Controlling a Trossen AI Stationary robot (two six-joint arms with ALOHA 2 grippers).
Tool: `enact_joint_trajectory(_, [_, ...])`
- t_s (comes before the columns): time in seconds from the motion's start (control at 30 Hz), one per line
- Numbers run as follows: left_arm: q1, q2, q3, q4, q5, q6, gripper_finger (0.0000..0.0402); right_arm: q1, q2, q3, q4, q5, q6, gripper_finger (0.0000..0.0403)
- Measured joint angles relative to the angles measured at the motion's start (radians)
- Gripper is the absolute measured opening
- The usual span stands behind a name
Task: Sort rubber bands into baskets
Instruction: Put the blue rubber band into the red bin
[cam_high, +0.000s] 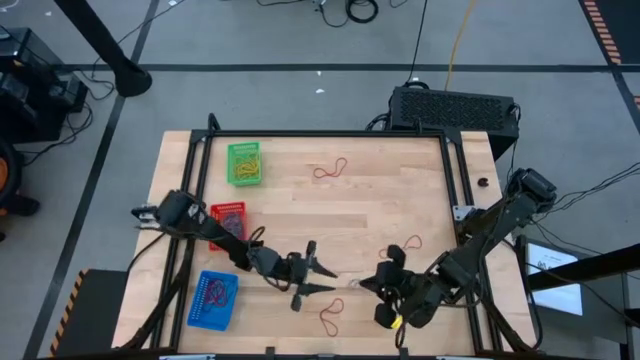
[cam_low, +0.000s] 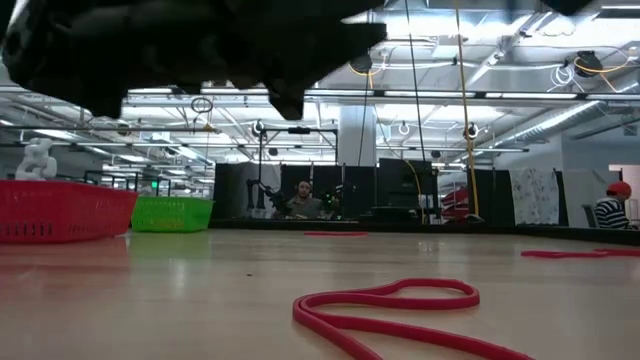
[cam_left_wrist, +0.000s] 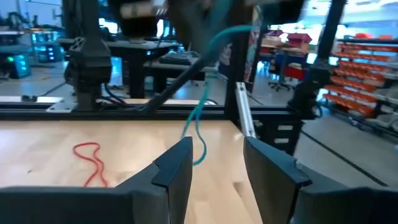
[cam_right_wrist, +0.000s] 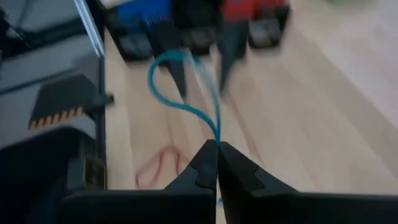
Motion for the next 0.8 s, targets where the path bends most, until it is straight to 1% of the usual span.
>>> enact_joint_trajectory(0.1, [0.013,0.030,0.036,0.007,0.028,-0.029,0.0151,-0.022,-0.001,0.000,0.115,0.006,-0.107,0.0000])
enact_joint_trajectory(0.23, [0.011,0.044,0.066,0.007,0.066,-0.022,0.0151,-0.042,0.000,0.000,0.176,0.012,-0.186,0.0000])
enact_joint_trajectory(0.4, [0.016,0.044,0.090,0.012,0.050,0.023,0.0151,-0.061,0.001,0.000,0.179,0.035,-0.206,0.0000])
enact_joint_trajectory(0.8, [0.053,0.044,0.133,0.015,0.032,0.030,0.0151,-0.085,0.005,0.000,0.198,0.035,-0.201,0.0000])
